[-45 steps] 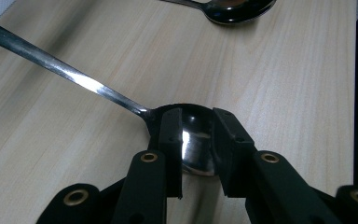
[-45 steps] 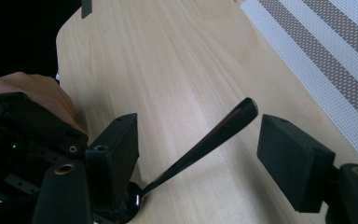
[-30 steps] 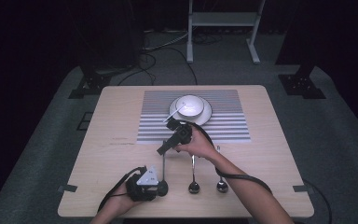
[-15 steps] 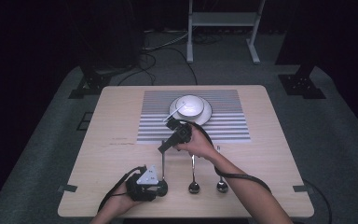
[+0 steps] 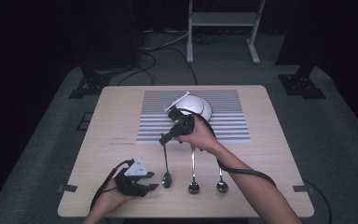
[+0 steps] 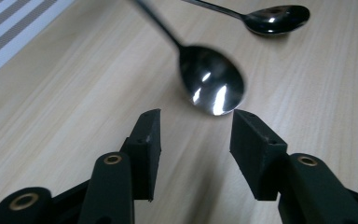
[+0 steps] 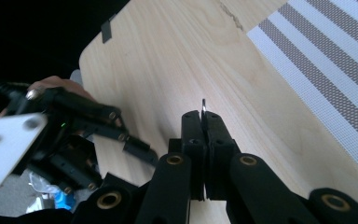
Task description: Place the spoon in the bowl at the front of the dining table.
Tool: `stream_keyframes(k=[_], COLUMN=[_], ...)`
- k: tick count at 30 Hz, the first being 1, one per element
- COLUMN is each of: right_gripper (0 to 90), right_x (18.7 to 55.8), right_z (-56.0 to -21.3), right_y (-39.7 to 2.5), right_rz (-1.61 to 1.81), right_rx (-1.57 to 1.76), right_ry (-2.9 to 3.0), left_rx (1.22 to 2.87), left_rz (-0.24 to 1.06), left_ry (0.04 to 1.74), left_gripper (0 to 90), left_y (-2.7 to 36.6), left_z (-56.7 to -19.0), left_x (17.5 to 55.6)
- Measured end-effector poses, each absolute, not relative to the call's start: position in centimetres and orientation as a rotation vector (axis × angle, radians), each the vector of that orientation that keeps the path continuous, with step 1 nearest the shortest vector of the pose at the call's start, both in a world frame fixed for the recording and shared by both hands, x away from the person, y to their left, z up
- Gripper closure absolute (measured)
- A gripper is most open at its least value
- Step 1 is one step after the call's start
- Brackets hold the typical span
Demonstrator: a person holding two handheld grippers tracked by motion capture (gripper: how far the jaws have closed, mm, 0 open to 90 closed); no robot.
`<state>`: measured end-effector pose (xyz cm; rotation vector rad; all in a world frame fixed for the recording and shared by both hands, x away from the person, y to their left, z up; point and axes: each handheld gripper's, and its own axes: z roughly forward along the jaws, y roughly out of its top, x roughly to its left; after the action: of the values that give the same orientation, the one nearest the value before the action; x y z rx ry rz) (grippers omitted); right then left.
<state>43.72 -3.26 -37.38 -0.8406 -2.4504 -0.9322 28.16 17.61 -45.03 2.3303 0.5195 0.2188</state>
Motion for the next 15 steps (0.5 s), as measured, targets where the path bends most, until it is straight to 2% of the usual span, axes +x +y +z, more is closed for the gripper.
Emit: stream_keyframes(k=[15], right_gripper=[88.2], right_x=[44.7], right_z=[-35.3], right_y=[-6.1], right_rz=[-0.986], right_rx=[-0.924], right_ry=[-2.454], left_rx=[2.275], left_rz=[0.257], left_ry=[0.669], left_gripper=[40.3], left_y=[21.0], left_z=[-45.1], left_x=[28.9])
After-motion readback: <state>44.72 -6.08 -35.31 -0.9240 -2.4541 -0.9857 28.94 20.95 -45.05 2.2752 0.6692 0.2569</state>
